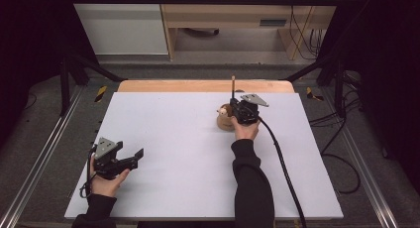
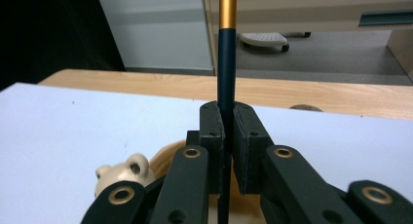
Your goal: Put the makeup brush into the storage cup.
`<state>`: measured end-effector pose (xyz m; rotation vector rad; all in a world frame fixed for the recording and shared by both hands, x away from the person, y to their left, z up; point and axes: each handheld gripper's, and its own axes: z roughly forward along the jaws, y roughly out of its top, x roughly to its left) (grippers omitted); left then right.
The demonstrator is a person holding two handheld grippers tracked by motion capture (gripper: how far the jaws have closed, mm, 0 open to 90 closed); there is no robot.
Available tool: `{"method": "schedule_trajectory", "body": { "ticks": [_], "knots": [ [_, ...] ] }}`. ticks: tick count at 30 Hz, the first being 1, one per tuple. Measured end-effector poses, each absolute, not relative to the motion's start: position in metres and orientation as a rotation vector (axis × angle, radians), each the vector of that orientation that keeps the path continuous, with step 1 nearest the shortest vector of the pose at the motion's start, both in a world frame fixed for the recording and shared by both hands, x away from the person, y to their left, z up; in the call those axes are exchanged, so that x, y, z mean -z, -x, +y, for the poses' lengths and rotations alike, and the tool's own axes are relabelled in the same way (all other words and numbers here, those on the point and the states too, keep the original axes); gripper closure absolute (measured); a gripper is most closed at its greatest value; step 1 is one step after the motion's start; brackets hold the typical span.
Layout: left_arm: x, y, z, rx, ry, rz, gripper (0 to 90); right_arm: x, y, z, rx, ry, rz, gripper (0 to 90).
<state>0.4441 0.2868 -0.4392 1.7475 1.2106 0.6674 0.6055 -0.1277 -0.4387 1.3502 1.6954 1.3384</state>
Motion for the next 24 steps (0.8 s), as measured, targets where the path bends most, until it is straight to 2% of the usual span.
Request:
{"method": "schedule_trajectory", "body": {
  "ticks": [13, 24],
  "knots": [
    [0.439, -0.444, 0.287, -0.669, -1.747, 1.211, 16.0, 0.440, -0.602, -0.126, -1.253, -1.346, 1.731, 81.6],
    [0.439, -0.444, 0.287, -0.669, -1.744, 1.213, 16.0, 0.419, -0.583, -0.138, -1.266, -1.313, 1.682, 75.0]
  ]
}}
